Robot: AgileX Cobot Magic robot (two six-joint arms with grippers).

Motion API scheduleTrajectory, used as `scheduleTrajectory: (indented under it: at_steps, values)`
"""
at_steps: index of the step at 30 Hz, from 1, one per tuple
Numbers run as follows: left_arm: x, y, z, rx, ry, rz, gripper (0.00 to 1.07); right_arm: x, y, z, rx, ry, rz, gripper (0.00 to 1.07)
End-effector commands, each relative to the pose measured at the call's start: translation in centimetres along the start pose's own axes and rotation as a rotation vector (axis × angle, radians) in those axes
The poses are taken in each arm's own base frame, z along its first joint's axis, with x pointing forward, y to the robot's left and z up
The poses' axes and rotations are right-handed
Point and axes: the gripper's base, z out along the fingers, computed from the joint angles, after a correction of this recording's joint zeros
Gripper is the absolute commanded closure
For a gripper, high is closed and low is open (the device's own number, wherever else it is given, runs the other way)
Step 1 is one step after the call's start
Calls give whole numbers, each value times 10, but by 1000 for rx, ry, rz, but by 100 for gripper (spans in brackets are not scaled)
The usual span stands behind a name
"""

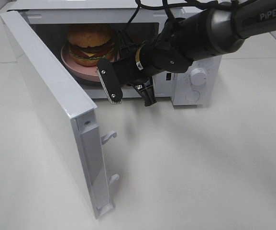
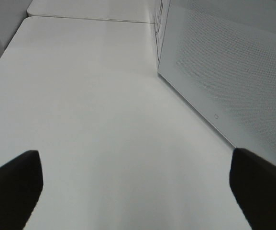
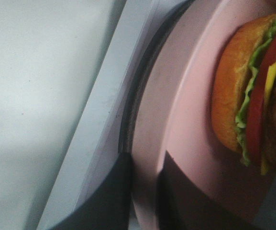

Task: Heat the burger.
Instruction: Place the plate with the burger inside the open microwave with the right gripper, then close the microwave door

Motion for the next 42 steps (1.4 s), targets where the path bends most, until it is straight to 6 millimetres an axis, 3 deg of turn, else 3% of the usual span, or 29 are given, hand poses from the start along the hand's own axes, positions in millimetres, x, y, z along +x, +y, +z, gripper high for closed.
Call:
scheduleTrajectory:
  at_steps: [1, 13, 25, 42]
  values:
    - [0, 0, -1, 5, -4, 1, 9, 0, -19, 3, 88, -25, 4, 107]
    - [0, 0, -1, 5, -4, 1, 9, 4, -22, 11, 86, -13, 38, 103]
    - [0, 0, -1, 5, -4, 1, 9, 3, -18, 10, 86, -28, 78, 72]
    - [0, 0, -1, 4, -4, 2, 9, 1, 13, -21, 35, -56, 46, 68]
